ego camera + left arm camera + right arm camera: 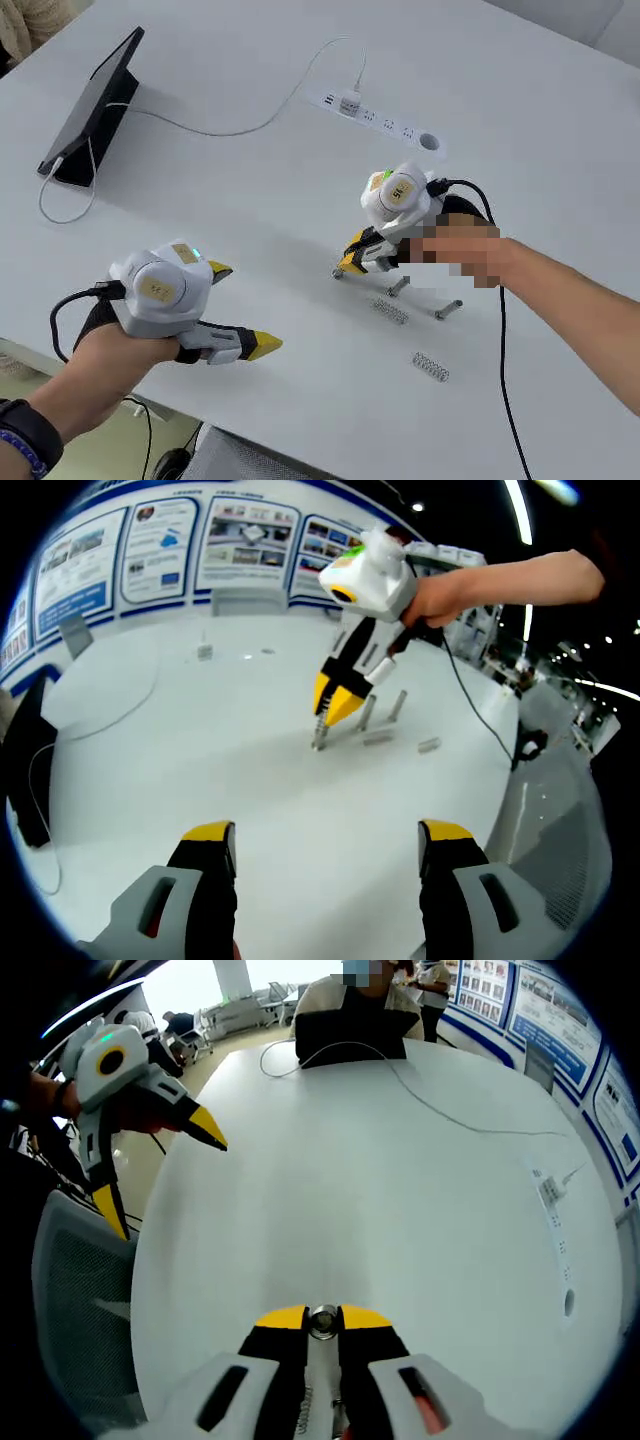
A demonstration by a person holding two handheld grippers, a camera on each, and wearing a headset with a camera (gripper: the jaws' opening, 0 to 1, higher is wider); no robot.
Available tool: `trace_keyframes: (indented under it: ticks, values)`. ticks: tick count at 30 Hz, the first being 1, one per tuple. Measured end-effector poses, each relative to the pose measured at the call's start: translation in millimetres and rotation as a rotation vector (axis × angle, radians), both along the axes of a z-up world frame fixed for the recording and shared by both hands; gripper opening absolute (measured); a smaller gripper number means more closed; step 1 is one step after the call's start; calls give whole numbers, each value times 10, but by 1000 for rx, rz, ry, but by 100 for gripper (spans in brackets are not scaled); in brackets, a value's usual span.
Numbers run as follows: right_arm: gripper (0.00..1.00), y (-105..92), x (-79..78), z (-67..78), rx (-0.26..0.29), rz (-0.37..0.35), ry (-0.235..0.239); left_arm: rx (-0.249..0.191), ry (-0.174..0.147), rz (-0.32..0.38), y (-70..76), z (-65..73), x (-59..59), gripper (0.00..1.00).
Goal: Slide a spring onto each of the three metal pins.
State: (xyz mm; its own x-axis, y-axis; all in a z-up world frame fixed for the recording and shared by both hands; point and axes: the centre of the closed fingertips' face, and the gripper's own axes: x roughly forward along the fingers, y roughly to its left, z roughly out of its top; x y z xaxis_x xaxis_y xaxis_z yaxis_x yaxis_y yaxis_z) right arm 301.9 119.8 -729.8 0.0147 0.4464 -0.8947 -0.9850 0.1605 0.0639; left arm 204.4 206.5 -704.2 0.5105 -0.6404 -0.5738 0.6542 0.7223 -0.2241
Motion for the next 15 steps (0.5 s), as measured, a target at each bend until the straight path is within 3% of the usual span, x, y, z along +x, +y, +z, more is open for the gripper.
trace_keyframes:
  ticks: [15]
  values:
    - [13, 19, 8, -148, -10, -22, 7, 3, 3, 2, 15, -4, -30, 76]
